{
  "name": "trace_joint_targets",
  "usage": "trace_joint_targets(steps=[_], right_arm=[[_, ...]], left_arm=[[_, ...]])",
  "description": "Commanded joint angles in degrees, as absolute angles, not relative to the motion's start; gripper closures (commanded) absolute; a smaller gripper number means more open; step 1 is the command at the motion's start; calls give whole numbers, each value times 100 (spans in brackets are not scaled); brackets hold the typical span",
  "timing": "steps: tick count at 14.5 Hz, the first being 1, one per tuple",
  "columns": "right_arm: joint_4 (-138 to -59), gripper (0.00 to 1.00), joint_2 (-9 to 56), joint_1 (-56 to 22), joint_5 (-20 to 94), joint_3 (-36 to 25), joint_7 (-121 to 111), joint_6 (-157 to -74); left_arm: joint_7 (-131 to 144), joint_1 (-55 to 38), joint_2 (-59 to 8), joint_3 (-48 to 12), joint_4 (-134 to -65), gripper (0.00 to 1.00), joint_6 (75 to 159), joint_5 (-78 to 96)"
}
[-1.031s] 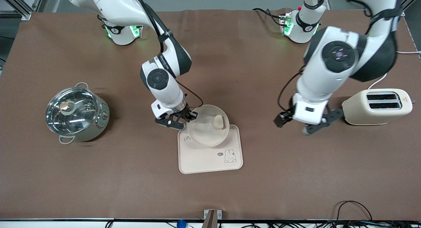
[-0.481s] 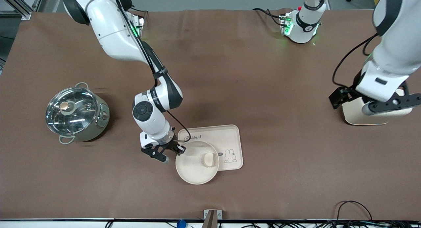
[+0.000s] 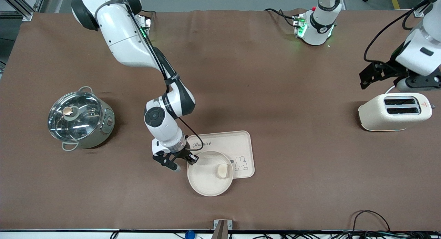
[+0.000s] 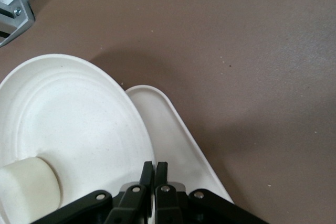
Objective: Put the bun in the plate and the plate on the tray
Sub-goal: 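Move the plate onto the tray with the right gripper while the left gripper withdraws, then lower the plate onto the tray and open the right gripper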
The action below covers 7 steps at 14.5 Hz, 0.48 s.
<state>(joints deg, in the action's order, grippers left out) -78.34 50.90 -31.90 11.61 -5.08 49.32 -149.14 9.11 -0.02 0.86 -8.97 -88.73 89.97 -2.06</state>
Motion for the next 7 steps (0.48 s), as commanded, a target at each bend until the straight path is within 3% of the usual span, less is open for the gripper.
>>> trace_joint_targets(steps=[1,7], right_arm=[[-7875,100,5062,-3374,1204,-492,5027,-14880],[-8551,100,4852,-3761,1187,-518,5054,-14933]], left_arm=[[756,-70,694,-817,-9518,0,9009,-44],[721,-62,642,-861,-9483,0,8877,-35]])
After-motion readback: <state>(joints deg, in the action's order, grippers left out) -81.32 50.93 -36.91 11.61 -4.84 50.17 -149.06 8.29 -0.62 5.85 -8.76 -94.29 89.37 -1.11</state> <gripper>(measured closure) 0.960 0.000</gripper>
